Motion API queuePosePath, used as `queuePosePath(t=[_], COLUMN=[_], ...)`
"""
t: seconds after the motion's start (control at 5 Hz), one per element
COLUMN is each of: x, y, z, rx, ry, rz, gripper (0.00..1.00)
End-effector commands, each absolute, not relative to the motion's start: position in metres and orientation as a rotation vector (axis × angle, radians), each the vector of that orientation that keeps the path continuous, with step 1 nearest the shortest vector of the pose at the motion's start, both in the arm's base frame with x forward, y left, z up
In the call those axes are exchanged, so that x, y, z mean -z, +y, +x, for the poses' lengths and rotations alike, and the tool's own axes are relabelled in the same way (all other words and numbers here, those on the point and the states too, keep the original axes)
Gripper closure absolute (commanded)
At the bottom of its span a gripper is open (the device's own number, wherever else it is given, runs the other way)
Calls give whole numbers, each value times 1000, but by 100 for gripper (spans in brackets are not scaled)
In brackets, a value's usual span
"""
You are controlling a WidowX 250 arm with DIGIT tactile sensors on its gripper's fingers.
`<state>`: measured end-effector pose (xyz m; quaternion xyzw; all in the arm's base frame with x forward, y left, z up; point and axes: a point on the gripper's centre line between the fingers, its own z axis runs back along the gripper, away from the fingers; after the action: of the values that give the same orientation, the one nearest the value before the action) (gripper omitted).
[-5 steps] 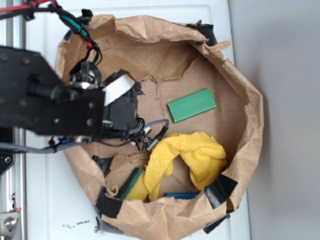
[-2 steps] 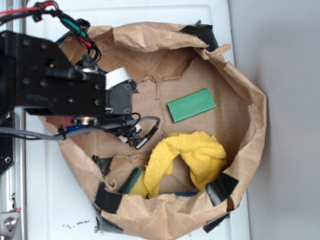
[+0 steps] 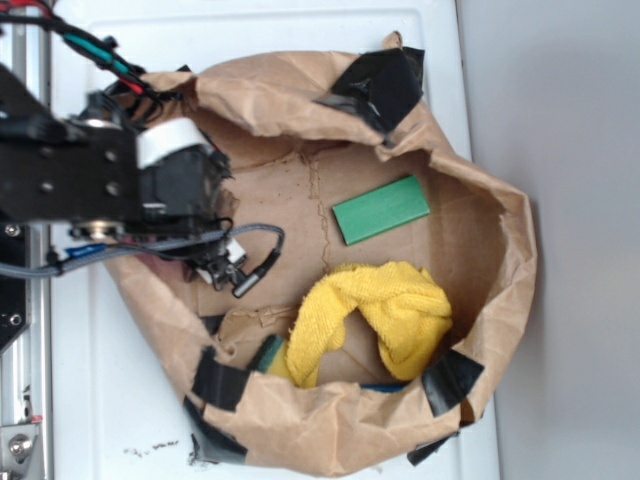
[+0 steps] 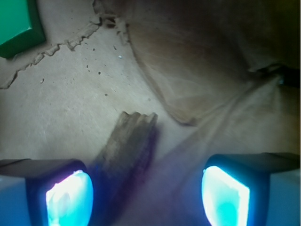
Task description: Grab the wood chip.
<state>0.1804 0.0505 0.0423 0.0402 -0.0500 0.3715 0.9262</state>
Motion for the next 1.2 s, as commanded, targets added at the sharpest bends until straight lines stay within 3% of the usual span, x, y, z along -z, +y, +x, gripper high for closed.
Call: queuePosePath(t=[0.0, 1.0], x=[-47, -38], y=[73, 66], z=[138, 130], rx=[-786, -788], ry=[-93, -111], rz=[88, 111], gripper=[0, 0])
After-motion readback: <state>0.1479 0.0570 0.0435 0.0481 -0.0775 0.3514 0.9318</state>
